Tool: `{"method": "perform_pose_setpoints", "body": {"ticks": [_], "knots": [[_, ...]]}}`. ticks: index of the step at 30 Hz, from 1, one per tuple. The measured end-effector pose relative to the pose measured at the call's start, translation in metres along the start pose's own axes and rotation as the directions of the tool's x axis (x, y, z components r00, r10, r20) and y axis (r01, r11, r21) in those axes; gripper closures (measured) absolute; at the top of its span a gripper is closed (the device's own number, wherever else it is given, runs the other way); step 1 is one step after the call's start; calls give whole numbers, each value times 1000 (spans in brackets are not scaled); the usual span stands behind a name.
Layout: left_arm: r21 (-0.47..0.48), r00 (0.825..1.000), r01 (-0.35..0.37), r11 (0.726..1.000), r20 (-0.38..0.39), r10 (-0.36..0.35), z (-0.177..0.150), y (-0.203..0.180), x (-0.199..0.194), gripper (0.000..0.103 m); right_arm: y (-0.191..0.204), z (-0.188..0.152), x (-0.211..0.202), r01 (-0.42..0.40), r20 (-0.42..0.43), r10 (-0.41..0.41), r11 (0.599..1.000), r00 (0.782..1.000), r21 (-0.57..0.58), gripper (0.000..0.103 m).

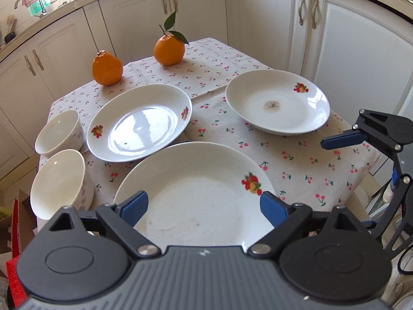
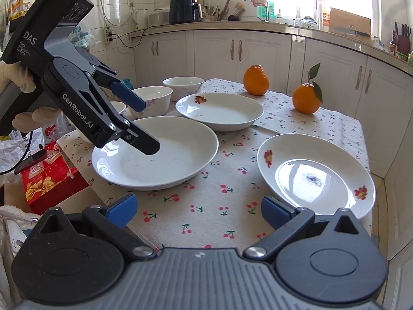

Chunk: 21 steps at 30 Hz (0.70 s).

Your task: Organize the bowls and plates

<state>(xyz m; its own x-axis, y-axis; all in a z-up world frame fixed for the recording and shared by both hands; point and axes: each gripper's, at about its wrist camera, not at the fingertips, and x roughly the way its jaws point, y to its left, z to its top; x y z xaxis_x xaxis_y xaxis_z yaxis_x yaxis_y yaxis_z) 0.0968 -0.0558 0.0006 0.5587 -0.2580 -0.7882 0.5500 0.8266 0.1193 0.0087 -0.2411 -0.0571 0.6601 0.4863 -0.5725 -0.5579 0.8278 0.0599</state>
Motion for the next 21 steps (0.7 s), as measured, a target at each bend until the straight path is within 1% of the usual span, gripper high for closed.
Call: {"method": "perform_pose_setpoints", "body": {"ticks": [3, 7, 13, 15, 18, 21], "knots": [[-29, 1000, -13, 999, -22, 12, 0, 14, 4, 10, 5, 3, 10, -19, -12, 19, 1000, 1000, -17, 0], [-74, 998, -9, 997, -68, 4, 1, 34, 11, 10, 13, 7, 22, -52, -22, 51, 997, 998, -53, 0], [-138, 985, 52, 989, -155, -73, 6, 58, 27, 10, 24, 8, 39, -110, -48, 105, 986, 993, -124, 0], [-134, 982, 54, 989, -173, -77, 9, 62, 33, 10, 27, 8, 45, -126, -54, 119, 982, 991, -143, 0], [-113, 979, 31, 993, -198, -53, 12, 66, 39, 10, 30, 7, 52, -144, -61, 136, 976, 989, -161, 0], [-104, 970, 29, 994, -236, -53, 14, 69, 47, 10, 31, 7, 59, -148, -67, 139, 973, 988, -176, 0]]}}
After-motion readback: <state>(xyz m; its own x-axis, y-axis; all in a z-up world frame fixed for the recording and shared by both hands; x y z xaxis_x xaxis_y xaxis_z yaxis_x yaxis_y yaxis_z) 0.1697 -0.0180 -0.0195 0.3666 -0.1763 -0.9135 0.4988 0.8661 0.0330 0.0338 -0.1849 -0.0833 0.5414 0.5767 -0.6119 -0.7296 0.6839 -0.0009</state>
